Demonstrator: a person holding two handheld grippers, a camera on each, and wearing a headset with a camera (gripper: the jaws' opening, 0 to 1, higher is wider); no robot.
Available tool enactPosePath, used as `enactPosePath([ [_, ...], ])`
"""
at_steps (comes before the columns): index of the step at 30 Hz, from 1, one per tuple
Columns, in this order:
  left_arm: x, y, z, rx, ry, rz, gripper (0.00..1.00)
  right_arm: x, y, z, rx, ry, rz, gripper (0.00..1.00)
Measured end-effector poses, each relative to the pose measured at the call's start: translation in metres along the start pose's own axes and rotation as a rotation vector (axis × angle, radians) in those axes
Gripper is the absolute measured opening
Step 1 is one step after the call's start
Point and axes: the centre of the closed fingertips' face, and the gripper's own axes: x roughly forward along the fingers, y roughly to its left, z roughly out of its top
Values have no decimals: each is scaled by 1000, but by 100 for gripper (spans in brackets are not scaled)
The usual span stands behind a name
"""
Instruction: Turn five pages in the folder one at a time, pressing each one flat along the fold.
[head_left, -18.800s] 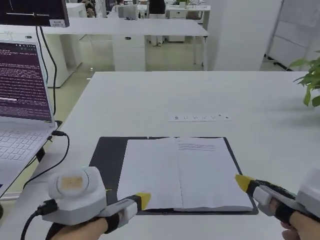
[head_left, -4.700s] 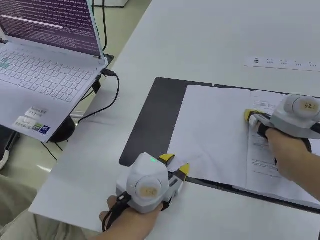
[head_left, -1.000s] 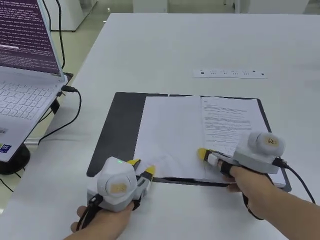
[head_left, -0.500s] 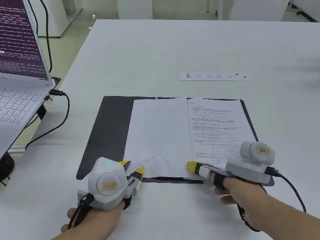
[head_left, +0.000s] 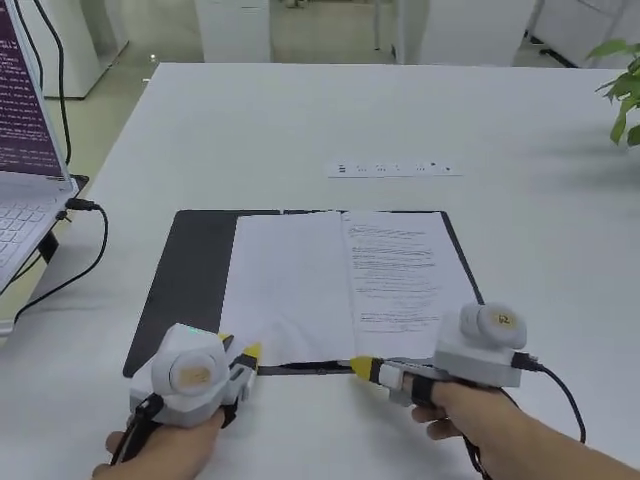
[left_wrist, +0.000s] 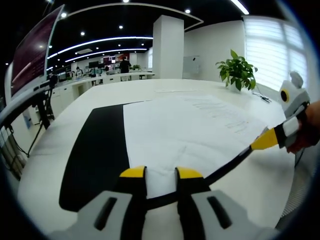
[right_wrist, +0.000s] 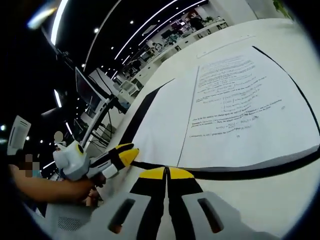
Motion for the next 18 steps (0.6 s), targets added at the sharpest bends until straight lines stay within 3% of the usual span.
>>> enactPosePath([
  [9, 1, 1, 1, -37, 45, 24, 21, -25, 25, 17, -53, -54, 13, 0],
  [11, 1, 0, 3, -130, 73, 9, 23, -33, 27, 24, -69, -82, -2, 0],
  [16, -5, 1, 4, -304, 219, 9, 23, -54, 23, 41, -109, -150, -51, 0],
  [18, -11, 0, 11, -374, 217, 5, 23, -61, 21, 46, -135, -165, -73, 0],
])
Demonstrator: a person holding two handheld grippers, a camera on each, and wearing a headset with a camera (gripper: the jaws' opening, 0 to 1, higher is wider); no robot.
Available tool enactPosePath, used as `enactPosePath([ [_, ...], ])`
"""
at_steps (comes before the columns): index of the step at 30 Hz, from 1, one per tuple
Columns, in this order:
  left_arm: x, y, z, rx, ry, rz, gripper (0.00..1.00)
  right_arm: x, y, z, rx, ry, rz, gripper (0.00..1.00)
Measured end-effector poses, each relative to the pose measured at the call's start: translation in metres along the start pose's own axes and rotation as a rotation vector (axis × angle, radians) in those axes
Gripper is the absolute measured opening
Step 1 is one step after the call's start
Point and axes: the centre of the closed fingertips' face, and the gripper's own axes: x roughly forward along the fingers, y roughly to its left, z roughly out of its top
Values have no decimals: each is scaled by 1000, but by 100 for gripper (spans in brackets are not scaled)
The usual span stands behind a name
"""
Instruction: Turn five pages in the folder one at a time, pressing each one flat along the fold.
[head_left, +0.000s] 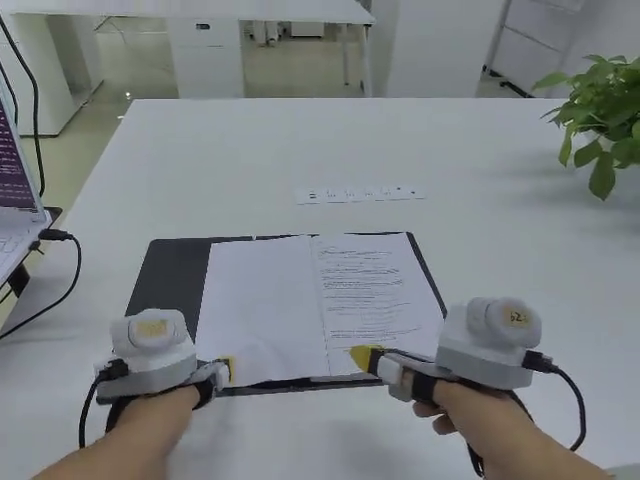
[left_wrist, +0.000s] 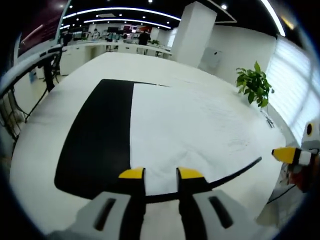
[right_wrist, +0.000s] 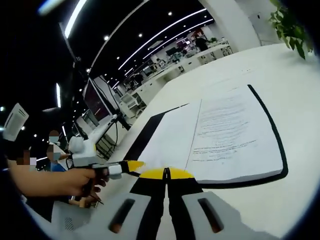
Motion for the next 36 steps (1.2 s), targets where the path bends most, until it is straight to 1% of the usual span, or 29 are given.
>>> enactPosePath([
  [1, -5, -5, 7, -18, -36, -21, 24, -2, -2, 3, -10, -10, -13, 0],
  [2, -10, -8, 10, -27, -49, -32, 25, -4, -5, 6, -17, -18, -26, 0],
  [3, -17, -11, 11, -25, -45, -37, 26, -7, -6, 9, -21, -22, -39, 0],
  [4, -22, -15, 12, -27, -45, -46, 27, -11, -8, 15, -27, -38, -51, 0],
  [5, -29, -22, 13, -20, -47, -67, 28, -14, -8, 18, -34, -51, -56, 0],
  [6, -34, -26, 15, -9, -53, -78, 30, -16, -9, 22, -41, -57, -65, 1],
  [7, -39, -30, 16, -3, -62, -90, 30, -19, -12, 25, -50, -61, -82, 4],
  [8, -44, -34, 19, 4, -76, -103, 31, -21, -13, 27, -50, -66, -85, 8],
  [10, -59, -41, 21, 29, -93, -115, 34, -27, -17, 34, -56, -77, -106, 16],
  [11, -62, -43, 21, 38, -94, -118, 35, -30, -18, 36, -62, -85, -112, 18],
  [12, -68, -45, 22, 60, -99, -117, 38, -34, -20, 40, -69, -100, -120, 19],
  [14, -78, -49, 23, 89, -116, -123, 44, -42, -24, 45, -68, -118, -139, 21],
  [15, -82, -50, 22, 90, -117, -122, 47, -44, -24, 47, -69, -125, -136, 23],
  [17, -89, -53, 22, 113, -127, -126, 55, -50, -26, 48, -64, -128, -139, 29],
  [19, -97, -57, 25, 181, -156, -123, 62, -57, -29, 50, -76, -134, -157, 38],
  [20, -101, -58, 26, 207, -166, -116, 64, -61, -30, 53, -92, -145, -164, 40],
  [21, -104, -60, 26, 218, -171, -113, 66, -64, -31, 54, -106, -145, -167, 42],
  [23, -110, -62, 26, 262, -187, -106, 71, -71, -33, 55, -136, -148, -179, 48],
  [24, -112, -63, 27, 279, -194, -102, 73, -73, -33, 54, -140, -145, -179, 50],
  [25, -115, -65, 29, 315, -208, -97, 76, -76, -34, 53, -133, -141, -173, 52],
  [26, -118, -66, 30, 327, -216, -96, 79, -78, -35, 52, -117, -136, -168, 55],
  [28, -122, -67, 30, 335, -223, -88, 85, -83, -38, 51, -109, -142, -173, 61],
  [29, -124, -67, 30, 341, -225, -85, 87, -86, -41, 51, -119, -148, -186, 63],
  [32, -128, -65, 29, 364, -228, -73, 92, -94, -49, 50, -158, -136, -220, 71],
  [34, -132, -64, 28, 360, -233, -74, 98, -98, -54, 51, -189, -142, -236, 78],
  [35, -134, -64, 29, 352, -240, -82, 99, -101, -55, 51, -203, -143, -243, 80],
  [36, -135, -64, 27, 340, -235, -86, 99, -102, -56, 51, -213, -147, -251, 83],
])
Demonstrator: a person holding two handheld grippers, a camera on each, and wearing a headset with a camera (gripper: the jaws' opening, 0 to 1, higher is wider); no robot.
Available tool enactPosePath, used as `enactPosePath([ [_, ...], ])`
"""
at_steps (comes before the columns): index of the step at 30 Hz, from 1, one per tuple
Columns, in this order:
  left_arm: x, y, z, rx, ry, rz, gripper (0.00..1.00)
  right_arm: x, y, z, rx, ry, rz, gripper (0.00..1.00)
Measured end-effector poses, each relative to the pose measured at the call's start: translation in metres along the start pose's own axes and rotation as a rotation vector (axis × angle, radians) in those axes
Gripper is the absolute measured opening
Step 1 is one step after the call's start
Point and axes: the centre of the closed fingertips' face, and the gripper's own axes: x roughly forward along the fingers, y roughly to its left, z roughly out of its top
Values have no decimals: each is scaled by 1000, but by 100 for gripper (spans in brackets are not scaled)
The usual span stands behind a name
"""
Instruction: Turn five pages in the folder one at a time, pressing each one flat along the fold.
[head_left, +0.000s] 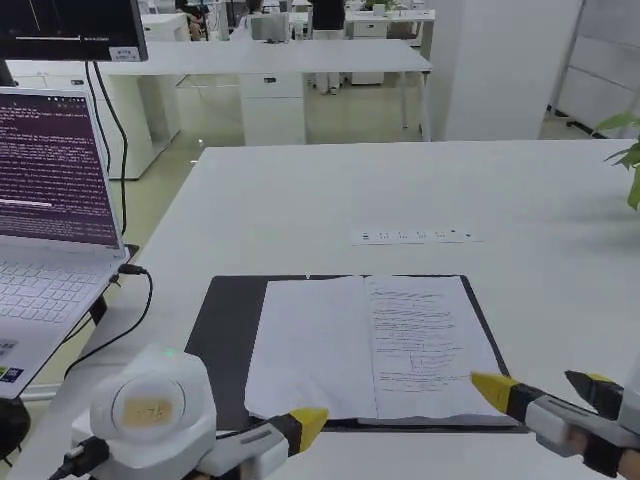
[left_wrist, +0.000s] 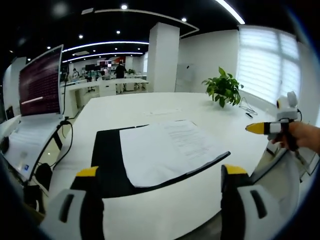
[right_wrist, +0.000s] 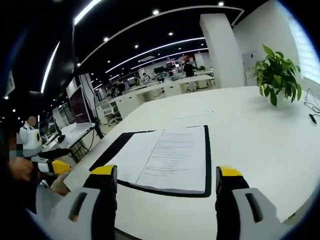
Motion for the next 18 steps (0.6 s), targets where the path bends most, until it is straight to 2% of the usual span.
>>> enactPosePath([
  [4, -5, 3, -4, -5, 12, 10, 99, -4, -3, 3, -55, -17, -16, 94],
  [6, -8, 5, -4, -8, 9, 18, 99, -6, -2, 2, -79, -8, -20, 100],
  [10, -15, 12, -1, -37, -16, 40, 99, -8, 0, 2, -98, 2, -11, 100],
  [14, -16, 18, -1, -16, -11, 55, 99, -6, 3, 2, -91, 7, 10, 100],
  [18, -15, 24, 2, -20, -15, 68, 99, -4, 5, 2, -77, 11, 26, 100],
])
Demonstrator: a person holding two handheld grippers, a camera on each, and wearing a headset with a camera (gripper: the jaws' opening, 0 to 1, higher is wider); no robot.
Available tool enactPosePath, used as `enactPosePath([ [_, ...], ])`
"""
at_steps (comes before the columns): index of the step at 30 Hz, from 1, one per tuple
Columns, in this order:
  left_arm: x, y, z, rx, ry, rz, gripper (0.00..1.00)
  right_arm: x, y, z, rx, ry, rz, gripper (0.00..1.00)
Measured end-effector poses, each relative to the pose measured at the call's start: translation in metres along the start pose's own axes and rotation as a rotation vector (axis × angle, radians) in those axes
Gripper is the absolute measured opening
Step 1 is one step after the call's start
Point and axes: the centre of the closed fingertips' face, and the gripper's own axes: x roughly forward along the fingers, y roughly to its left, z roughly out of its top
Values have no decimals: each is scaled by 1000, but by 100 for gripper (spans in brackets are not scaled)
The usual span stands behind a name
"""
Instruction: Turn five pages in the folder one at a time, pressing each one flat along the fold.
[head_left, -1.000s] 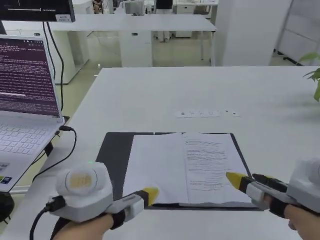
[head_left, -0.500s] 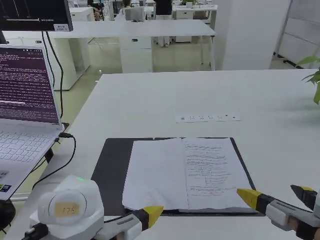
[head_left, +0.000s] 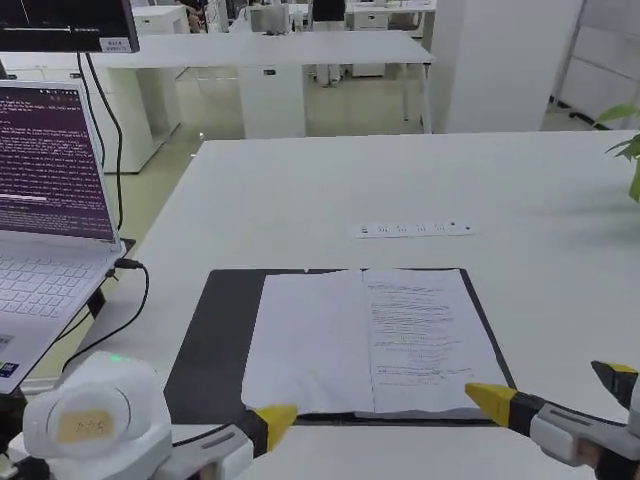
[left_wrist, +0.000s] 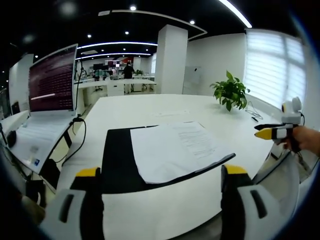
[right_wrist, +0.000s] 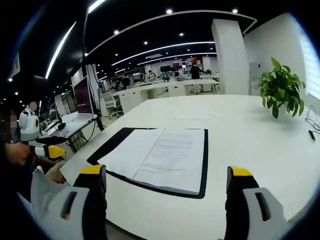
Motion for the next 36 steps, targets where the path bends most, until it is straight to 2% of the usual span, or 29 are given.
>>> enactPosePath([
  [4, 5, 0, 3, 0, 0, 5, 99, 1, -1, -1, 6, 2, 4, 100],
  [9, 21, -7, 4, 14, 4, -11, 99, 3, -4, -1, 24, -3, 13, 99],
  [17, 66, -44, 6, 45, 22, -103, 99, 4, -12, -6, 20, 17, 16, 98],
  [20, 87, -65, -1, 85, 63, -149, 98, 3, -17, -9, 24, 24, 13, 98],
  [22, 98, -77, -5, 111, 83, -169, 91, 3, -20, -10, 34, 27, 14, 97],
  [24, 109, -88, -8, 110, 87, -194, 91, 4, -21, -10, 39, 28, 15, 97],
  [28, 126, -105, -15, 134, 112, -222, 82, 6, -22, -11, 23, 34, 24, 97],
  [36, 160, -145, -21, 146, 125, -276, 82, 12, -27, -16, 24, 49, 45, 97],
])
